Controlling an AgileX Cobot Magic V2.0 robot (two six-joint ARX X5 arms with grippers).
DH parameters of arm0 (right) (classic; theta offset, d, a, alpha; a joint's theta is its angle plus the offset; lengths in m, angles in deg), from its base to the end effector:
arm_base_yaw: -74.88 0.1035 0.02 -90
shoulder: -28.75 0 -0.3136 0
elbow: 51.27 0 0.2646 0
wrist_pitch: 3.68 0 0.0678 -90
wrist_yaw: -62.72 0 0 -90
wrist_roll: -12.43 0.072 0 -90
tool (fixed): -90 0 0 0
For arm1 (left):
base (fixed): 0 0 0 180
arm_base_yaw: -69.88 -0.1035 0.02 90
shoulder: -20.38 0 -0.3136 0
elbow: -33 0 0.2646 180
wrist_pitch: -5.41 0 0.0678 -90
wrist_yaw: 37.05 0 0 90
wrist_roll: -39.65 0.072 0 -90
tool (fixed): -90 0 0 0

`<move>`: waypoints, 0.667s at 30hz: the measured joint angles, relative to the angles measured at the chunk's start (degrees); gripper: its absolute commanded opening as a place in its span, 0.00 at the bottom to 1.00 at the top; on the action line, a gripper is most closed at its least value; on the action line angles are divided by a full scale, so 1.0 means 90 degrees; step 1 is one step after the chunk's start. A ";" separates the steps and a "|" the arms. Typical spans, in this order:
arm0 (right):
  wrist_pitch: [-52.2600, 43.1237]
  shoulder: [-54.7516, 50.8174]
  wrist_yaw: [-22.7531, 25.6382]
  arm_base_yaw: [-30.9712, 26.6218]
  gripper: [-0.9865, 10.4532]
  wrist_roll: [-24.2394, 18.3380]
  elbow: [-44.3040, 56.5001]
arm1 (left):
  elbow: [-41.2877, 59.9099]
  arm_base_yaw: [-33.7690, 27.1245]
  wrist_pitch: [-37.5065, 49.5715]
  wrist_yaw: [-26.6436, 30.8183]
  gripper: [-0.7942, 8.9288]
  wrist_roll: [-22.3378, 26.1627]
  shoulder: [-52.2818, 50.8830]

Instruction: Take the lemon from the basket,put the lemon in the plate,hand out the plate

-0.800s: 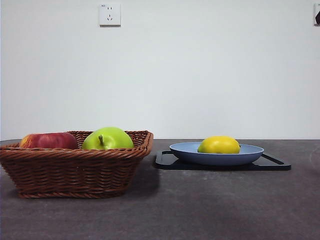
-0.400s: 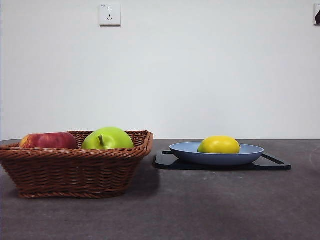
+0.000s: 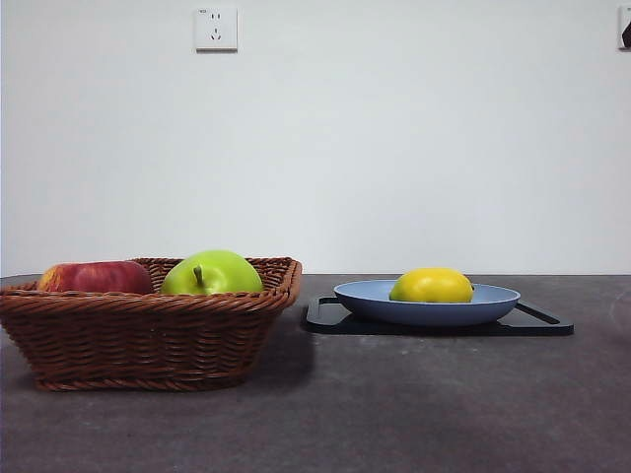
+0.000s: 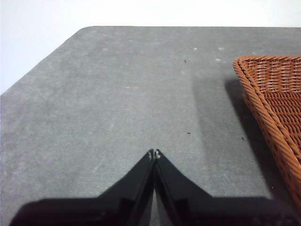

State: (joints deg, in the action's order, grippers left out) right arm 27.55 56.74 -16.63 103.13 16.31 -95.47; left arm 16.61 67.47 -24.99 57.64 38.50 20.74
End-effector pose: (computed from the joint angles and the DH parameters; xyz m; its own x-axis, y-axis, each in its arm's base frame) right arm 0.1217 0.0503 0.2886 0.9236 0.2865 -0.2547 -0.2918 0.9563 0.0176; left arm 0.0956 0.0099 0.1439 0.9612 0.1223 -0.2474 -0.1260 0.9920 0.0008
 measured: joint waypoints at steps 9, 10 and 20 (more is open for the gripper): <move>0.0000 0.0000 0.0000 0.0000 0.09 0.0000 0.0000 | 0.0000 0.0000 0.0000 0.0000 0.09 -0.0002 0.0000; 0.0000 0.0000 0.0000 0.0000 0.09 0.0000 0.0000 | 0.0000 0.0000 0.0000 0.0000 0.09 -0.0002 0.0000; 0.0119 -0.0155 0.0396 -0.0102 0.09 -0.0440 0.0022 | 0.0000 0.0000 0.0000 -0.0012 0.09 -0.0002 0.0000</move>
State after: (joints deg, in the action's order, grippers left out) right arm 28.62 55.34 -13.07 102.21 12.36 -95.27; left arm 16.61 67.47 -24.99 57.53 38.48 20.74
